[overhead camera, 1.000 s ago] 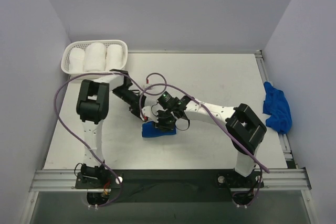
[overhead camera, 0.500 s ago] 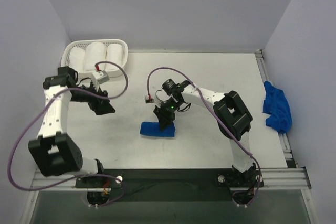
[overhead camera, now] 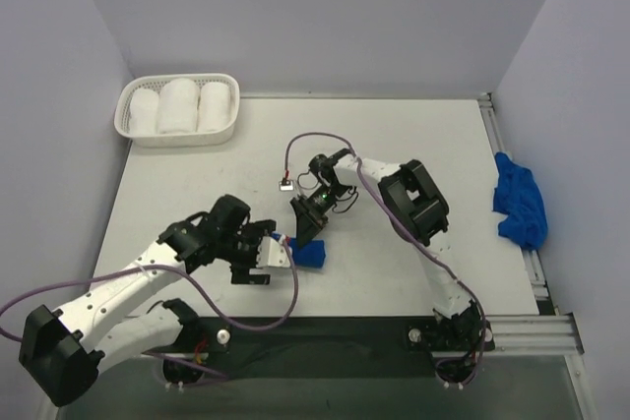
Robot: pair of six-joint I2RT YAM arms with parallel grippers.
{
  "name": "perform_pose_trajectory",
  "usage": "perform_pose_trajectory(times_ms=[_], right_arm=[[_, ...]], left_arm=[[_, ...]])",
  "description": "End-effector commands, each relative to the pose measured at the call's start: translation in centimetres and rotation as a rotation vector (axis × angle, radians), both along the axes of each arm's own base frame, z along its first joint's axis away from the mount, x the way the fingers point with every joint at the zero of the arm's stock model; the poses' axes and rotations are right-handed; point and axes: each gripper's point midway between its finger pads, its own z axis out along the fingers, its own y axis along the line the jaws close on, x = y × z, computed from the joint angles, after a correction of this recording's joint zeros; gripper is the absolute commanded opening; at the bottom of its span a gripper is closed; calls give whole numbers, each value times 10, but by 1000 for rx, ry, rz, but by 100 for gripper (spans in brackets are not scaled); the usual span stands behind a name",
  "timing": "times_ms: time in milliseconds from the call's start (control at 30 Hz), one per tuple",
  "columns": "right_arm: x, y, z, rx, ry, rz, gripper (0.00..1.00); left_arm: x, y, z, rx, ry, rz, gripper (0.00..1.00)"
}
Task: Roll the towels
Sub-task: Place the rolled towel into the container
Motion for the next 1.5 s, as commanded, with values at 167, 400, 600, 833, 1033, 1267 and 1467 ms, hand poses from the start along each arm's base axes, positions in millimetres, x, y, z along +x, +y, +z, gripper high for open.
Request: perform_pose_trajectory(times_ms=[167, 400, 600, 833, 1033, 1267, 1467], right_arm=[[-2, -13, -35, -120, 125, -27, 0], [4, -13, -44, -116, 236, -84, 0], [5, -14, -47, -109, 286, -105, 0], [0, -18, -55, -127, 293, -97, 0], [7, -20, -49, -129, 273, -106, 8], [65, -48, 6, -106, 111, -237, 61], [122, -108, 76, -49, -48, -447, 81]], left_arm=[[49, -50, -5, -48, -284, -31, 92], [56, -63, -28, -41, -333, -108, 89], [58, -73, -50, -40, -325, -143, 84], [61, -80, -77, -27, -334, -193, 79], [48, -74, -96, 45, -226, -242, 50], [23, -54, -88, 154, 9, -173, 19], [56, -39, -44, 102, 304, 245, 0]])
